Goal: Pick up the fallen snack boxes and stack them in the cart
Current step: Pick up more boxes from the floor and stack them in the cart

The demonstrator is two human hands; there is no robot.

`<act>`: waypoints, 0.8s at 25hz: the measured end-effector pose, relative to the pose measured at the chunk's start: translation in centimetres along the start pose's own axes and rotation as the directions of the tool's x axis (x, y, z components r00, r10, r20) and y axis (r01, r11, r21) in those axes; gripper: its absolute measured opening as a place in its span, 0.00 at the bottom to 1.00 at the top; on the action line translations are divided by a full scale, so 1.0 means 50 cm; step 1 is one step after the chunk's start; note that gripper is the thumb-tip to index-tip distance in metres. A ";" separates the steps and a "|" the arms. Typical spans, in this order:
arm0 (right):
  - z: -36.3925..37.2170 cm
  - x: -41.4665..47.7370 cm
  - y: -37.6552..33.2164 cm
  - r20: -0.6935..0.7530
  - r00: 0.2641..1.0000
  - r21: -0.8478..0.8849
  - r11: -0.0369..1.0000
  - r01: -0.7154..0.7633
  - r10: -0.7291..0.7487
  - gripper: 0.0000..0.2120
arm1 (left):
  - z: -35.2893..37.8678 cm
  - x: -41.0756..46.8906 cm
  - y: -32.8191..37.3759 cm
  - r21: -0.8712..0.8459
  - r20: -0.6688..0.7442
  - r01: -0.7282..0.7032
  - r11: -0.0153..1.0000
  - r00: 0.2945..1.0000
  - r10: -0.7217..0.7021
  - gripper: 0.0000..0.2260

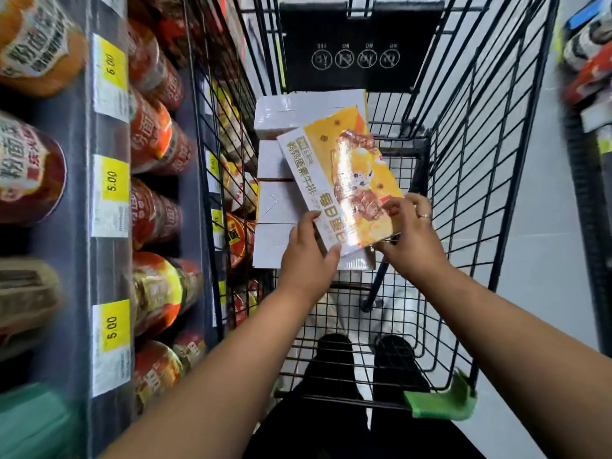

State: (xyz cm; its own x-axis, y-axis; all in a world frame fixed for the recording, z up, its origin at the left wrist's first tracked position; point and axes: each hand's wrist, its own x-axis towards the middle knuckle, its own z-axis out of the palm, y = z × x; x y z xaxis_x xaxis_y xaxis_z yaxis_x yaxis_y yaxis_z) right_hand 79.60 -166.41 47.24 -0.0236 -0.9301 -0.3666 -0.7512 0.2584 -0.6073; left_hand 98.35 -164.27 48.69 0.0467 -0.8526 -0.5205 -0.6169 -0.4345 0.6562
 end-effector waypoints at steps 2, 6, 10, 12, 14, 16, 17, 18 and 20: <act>-0.005 -0.006 -0.001 0.033 0.999 0.051 0.999 -0.009 0.007 0.28 | -0.024 0.029 0.006 0.039 -0.008 -0.014 0.999 1.000 0.015 0.30; -0.015 -0.019 -0.019 0.029 0.993 0.199 0.973 -0.115 0.111 0.28 | -0.085 0.104 0.040 0.206 0.000 -0.055 0.977 0.998 0.056 0.33; 0.004 -0.026 -0.031 -0.002 0.891 0.341 0.838 -0.426 0.454 0.40 | -0.141 0.196 0.072 0.355 0.005 -0.098 0.930 0.995 0.103 0.42; 0.017 -0.027 -0.030 0.135 0.789 0.521 0.635 -0.571 0.600 0.38 | -0.161 0.239 0.094 0.424 0.054 -0.116 0.898 0.993 0.102 0.48; 0.020 -0.025 -0.036 0.329 0.720 0.691 0.364 -0.625 0.611 0.29 | -0.172 0.267 0.117 0.487 0.142 -0.149 0.860 0.986 0.091 0.52; 0.020 -0.014 -0.037 0.330 0.737 0.725 0.341 -0.598 0.590 0.26 | -0.173 0.279 0.131 0.522 0.192 -0.165 0.837 0.979 0.073 0.52; 0.018 -0.009 -0.041 0.299 0.749 0.725 0.369 -0.581 0.592 0.26 | -0.172 0.278 0.132 0.544 0.190 -0.153 0.825 0.980 0.057 0.52; 0.016 -0.003 -0.047 0.266 0.756 0.727 0.391 -0.565 0.599 0.26 | -0.172 0.274 0.130 0.562 0.177 -0.135 0.816 0.983 0.040 0.52; 0.006 0.005 -0.059 0.208 0.764 0.727 0.426 -0.538 0.610 0.27 | -0.176 0.265 0.119 0.561 0.148 -0.092 0.823 0.989 0.010 0.50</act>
State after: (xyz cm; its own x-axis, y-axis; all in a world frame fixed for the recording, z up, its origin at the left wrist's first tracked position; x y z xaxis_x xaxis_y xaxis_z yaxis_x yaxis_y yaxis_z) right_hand 81.99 -167.35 48.70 -0.3395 -0.4990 -0.7973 0.1725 0.8003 -0.5743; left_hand 102.23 -180.73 50.50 -0.0764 -0.8045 -0.5890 -0.9526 -0.1156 0.2814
